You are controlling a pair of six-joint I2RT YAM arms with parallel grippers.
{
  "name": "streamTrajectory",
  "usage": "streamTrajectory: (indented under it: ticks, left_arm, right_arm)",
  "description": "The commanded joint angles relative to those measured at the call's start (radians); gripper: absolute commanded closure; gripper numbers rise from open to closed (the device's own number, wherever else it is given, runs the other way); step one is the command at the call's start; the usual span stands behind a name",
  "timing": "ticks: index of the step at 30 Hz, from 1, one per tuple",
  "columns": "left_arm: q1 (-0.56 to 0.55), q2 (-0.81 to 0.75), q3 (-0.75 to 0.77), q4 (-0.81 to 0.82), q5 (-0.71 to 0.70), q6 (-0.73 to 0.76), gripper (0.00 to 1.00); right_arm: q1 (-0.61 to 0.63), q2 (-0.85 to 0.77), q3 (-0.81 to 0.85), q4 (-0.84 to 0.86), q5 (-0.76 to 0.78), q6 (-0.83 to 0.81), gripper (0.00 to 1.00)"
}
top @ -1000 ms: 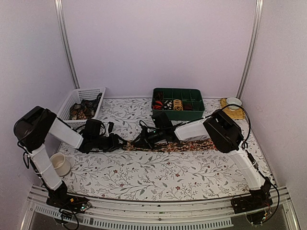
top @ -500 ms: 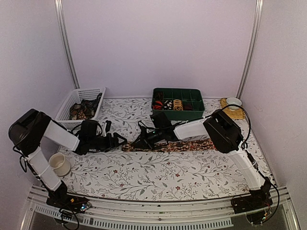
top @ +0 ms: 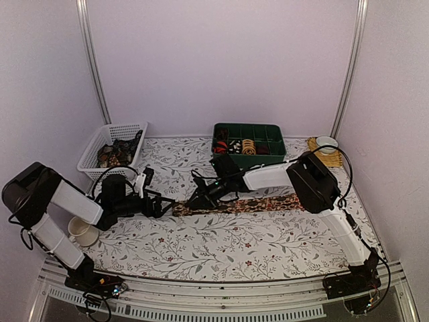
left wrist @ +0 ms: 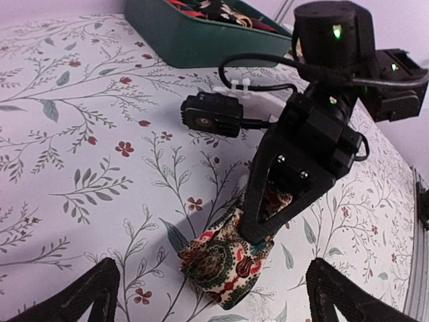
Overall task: Roll the ties
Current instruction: Roll the tie at the center of the board.
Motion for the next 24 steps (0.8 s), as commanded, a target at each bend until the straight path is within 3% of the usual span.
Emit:
streamTrajectory:
  ticks: [1,13,19,24]
  left_arm:
    - [-0.028,0.044,-0.002,0.093,0.076,0.141,0.05]
    - [-0.121,0.13,0.112,-0.082,-0.038,0.228,0.21]
    - [-0.094,0.033,0.062,-0.05,-0.08,-0.002,0.25]
    - [-0.087,-0.06,0.057,-0.16,-0.147,-0.185,0.47]
  right_arm:
    - [-0.015,0.089,0.027,-0.084,-0.086,-0.099,0.94]
    - [-0.022,0.1,0.003,-0.092,-0.091,-0.144,0.93]
    - [0.004,0.131,0.068,-0.086,-0.112,-0.138,0.93]
    - [0.018,0.148,0.087,-0.041,-0.123,-0.096,0.92]
